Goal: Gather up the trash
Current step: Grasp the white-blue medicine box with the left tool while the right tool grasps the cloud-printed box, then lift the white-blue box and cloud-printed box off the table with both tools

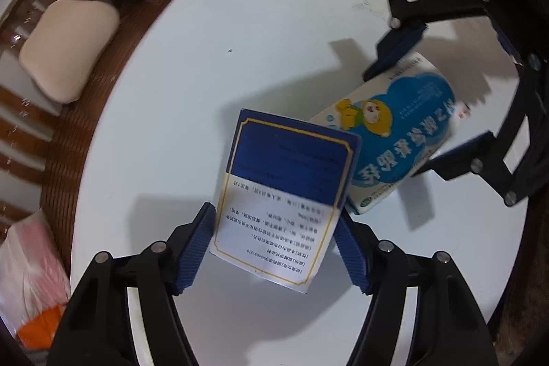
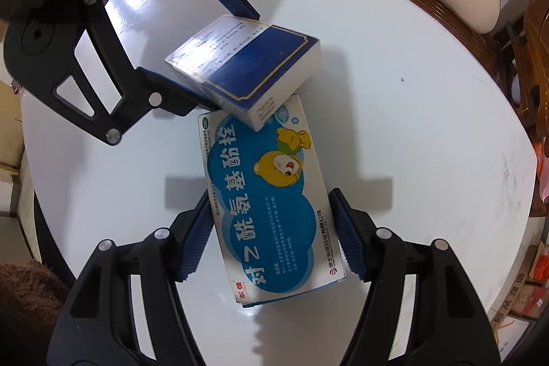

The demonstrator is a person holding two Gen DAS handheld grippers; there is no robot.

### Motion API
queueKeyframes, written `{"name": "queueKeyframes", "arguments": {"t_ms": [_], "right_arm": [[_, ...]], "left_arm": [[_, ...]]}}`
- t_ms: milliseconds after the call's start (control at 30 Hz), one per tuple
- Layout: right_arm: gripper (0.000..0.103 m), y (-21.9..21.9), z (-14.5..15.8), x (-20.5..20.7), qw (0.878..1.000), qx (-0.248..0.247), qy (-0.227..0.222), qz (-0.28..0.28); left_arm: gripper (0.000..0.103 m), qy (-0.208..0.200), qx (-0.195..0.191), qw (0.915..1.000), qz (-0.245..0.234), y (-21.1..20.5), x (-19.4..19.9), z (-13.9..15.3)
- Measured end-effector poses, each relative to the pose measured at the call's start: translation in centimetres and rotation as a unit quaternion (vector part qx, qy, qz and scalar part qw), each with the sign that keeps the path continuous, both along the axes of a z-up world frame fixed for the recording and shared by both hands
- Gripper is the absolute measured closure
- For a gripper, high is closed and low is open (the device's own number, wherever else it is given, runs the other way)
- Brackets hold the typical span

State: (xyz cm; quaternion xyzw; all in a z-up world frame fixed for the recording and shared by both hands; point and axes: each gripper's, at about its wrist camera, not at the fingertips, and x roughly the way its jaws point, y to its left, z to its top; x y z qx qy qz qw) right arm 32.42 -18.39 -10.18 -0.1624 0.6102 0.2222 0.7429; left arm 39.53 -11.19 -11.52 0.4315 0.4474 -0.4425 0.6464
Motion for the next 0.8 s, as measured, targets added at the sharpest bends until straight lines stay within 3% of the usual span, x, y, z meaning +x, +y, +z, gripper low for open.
{"name": "queueKeyframes", "arguments": {"t_ms": [367,500,800], "right_arm": [[0.039,0.1,0.3,-1.6,1.0,-0.016,-0.002,-0.014],[0.039,-0.4,0.7,-3.1,1.0,-0.016,-0.004,-0.022],[0.039,-1.0,1.5,-2.5,0.999,-0.013,-0.025,-0.035]], "left_arm": [[0.042,0.007,-0.037,0.9973,0.063,1.8,-2.0,0.4],[0.042,0.001,-0.031,0.9966,0.077,2.8,-2.9,0.4],[0.042,-0.019,-0.065,0.9922,0.105,5.1,-4.9,3.1]]}}
